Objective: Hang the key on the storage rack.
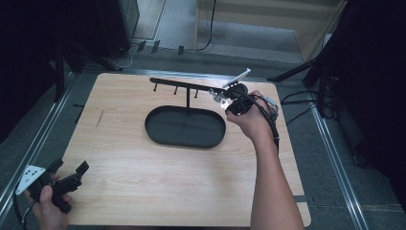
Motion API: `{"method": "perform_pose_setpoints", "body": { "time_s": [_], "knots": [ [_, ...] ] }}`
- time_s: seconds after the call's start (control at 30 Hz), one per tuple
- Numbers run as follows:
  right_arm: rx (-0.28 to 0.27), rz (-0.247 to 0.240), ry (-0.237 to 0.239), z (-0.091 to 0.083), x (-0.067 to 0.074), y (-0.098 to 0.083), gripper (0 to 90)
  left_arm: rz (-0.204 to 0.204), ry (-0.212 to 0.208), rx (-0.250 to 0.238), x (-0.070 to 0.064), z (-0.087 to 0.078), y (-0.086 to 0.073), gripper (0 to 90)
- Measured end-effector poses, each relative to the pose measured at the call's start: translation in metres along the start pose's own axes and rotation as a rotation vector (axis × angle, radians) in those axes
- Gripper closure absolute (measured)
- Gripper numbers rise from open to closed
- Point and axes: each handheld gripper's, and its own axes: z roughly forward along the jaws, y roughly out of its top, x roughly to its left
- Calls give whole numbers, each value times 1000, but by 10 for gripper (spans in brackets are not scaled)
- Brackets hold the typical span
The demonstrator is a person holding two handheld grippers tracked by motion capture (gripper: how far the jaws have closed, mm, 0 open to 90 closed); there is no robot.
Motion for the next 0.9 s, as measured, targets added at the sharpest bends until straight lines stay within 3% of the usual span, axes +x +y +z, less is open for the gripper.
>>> {"method": "perform_pose_setpoints", "body": {
  "time_s": [0.4, 0.7, 0.9],
  "knots": [
    [-10, -29, -6, -2, 1, -3, 875, 1, 0, 0, 0, 0, 0, 0],
    [-41, -29, -3, -19, 2, 1, 874, 2, 1, 0, -1, 0, 0, 0],
    [-47, -61, 9, -26, 10, 9, 874, 1, 0, -1, 0, 0, 0, 0]
  ]
}}
